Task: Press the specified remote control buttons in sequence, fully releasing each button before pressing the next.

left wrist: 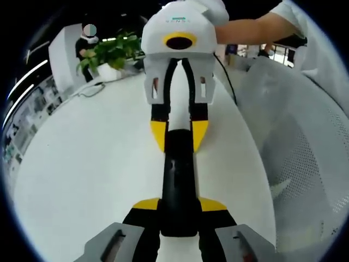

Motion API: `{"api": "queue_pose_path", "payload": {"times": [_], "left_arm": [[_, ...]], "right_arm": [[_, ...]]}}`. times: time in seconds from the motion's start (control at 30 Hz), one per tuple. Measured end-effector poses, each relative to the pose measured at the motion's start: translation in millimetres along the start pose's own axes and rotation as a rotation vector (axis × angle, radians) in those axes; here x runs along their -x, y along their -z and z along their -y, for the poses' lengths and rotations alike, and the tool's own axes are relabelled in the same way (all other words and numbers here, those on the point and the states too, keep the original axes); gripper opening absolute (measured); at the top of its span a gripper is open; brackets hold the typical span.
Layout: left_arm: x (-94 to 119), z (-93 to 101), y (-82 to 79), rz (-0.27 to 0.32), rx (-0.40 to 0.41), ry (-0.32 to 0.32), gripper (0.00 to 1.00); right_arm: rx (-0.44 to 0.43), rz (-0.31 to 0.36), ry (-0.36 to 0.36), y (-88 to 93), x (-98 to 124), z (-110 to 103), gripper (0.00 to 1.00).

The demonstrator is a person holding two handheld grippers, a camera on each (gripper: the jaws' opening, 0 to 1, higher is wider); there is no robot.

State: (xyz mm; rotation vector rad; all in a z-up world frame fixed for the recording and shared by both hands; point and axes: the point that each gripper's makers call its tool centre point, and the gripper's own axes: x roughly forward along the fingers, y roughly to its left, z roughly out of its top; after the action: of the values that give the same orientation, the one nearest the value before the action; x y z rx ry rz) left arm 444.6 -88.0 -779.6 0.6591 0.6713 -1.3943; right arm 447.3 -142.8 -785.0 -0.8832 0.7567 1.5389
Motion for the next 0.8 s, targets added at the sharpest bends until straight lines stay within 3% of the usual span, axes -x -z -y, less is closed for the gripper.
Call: {"api": "queue_pose_path", "payload": {"times": [0.8], "left_arm": [[-1.0,0.3,-1.1,-0.001,0.024,0.006,0.23]], "right_arm": [[-0.001,0.001,-0.006,0.2,0.6,0.0,0.20]]}}
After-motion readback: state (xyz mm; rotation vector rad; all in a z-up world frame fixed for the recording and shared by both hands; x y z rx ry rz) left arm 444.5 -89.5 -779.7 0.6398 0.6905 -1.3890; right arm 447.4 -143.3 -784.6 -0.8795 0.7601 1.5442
